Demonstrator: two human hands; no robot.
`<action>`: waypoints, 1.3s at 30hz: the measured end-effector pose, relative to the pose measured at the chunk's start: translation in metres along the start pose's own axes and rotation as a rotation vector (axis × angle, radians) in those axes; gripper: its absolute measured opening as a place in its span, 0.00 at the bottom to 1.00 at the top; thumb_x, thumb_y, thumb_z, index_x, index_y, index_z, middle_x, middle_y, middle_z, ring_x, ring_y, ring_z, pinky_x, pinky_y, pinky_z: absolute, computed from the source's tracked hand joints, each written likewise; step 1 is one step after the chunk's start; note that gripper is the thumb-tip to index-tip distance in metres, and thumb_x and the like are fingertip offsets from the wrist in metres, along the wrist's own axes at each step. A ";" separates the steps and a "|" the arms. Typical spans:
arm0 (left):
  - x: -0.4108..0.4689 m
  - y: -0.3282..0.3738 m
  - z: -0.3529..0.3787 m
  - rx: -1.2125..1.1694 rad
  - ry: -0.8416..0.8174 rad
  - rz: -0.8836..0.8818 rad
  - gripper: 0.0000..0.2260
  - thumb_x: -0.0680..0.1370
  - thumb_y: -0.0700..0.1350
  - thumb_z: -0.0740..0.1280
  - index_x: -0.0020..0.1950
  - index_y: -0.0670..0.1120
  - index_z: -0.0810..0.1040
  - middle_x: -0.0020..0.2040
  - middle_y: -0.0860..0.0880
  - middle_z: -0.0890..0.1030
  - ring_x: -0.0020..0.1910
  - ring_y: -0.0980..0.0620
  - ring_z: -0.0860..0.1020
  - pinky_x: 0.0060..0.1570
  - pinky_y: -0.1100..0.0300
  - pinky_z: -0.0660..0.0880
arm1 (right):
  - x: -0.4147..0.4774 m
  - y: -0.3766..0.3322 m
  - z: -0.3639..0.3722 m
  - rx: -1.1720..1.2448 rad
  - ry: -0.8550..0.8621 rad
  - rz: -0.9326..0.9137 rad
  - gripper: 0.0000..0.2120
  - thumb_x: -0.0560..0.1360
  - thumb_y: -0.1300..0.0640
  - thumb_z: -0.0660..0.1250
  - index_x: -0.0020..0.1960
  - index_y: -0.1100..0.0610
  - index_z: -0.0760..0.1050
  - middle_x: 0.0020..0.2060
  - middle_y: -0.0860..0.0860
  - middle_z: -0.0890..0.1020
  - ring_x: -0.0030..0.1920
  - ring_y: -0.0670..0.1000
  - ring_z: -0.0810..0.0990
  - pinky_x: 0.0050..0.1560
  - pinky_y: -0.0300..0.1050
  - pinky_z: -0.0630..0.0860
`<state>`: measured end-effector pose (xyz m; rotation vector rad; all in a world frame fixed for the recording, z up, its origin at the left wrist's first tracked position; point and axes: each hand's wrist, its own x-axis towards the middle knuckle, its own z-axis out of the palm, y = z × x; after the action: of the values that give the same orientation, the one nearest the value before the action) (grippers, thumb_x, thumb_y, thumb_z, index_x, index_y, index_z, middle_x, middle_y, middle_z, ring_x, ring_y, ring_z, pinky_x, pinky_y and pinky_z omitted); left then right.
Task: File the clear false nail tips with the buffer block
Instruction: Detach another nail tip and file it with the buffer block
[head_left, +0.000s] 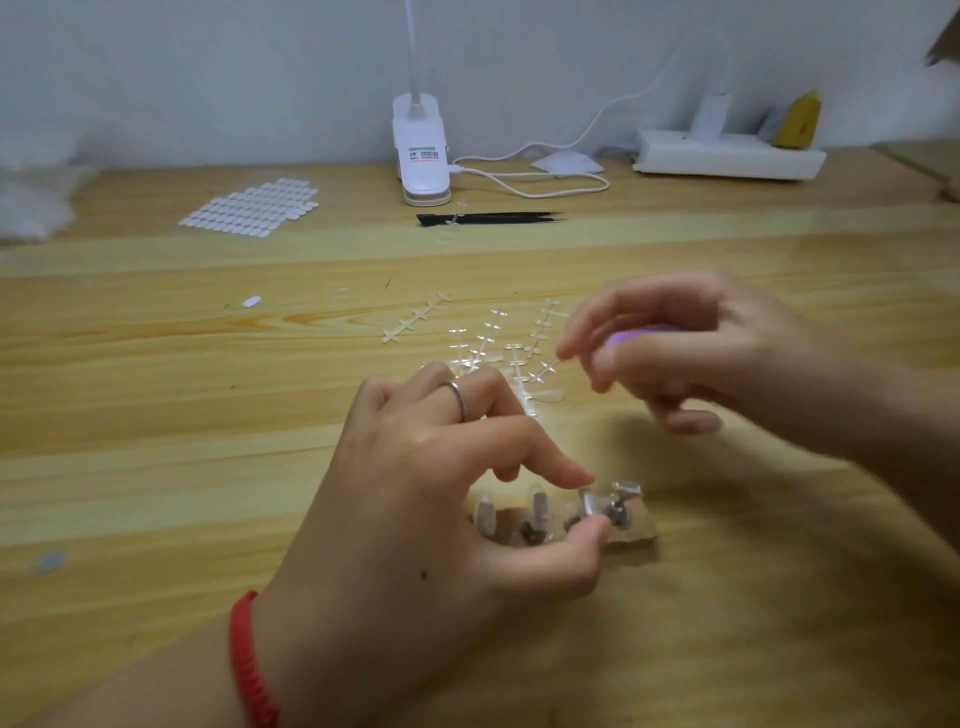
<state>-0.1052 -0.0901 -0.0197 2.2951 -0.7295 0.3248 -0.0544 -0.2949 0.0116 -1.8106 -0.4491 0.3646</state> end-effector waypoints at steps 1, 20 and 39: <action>0.000 0.000 0.000 -0.006 -0.006 -0.006 0.08 0.64 0.61 0.69 0.38 0.59 0.80 0.36 0.59 0.72 0.40 0.58 0.72 0.49 0.54 0.64 | -0.003 -0.006 -0.010 -0.090 -0.103 0.015 0.09 0.66 0.59 0.70 0.45 0.52 0.84 0.33 0.49 0.78 0.25 0.42 0.68 0.22 0.34 0.66; 0.033 -0.042 -0.021 -0.211 0.153 -0.225 0.07 0.68 0.47 0.67 0.45 0.54 0.80 0.37 0.55 0.75 0.37 0.59 0.69 0.37 0.73 0.66 | 0.004 0.019 0.015 -0.742 0.231 -0.083 0.12 0.65 0.37 0.67 0.42 0.42 0.83 0.31 0.39 0.79 0.36 0.39 0.78 0.38 0.41 0.74; 0.027 -0.061 -0.031 0.209 -0.232 0.024 0.18 0.69 0.69 0.62 0.52 0.63 0.78 0.54 0.65 0.74 0.58 0.62 0.71 0.60 0.61 0.61 | 0.001 0.021 0.006 -0.671 0.383 -0.032 0.11 0.64 0.39 0.69 0.43 0.42 0.81 0.30 0.44 0.80 0.35 0.44 0.78 0.42 0.47 0.77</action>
<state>-0.0484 -0.0433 -0.0189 2.5522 -0.8744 0.1519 -0.0538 -0.2948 -0.0098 -2.4516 -0.3485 -0.1899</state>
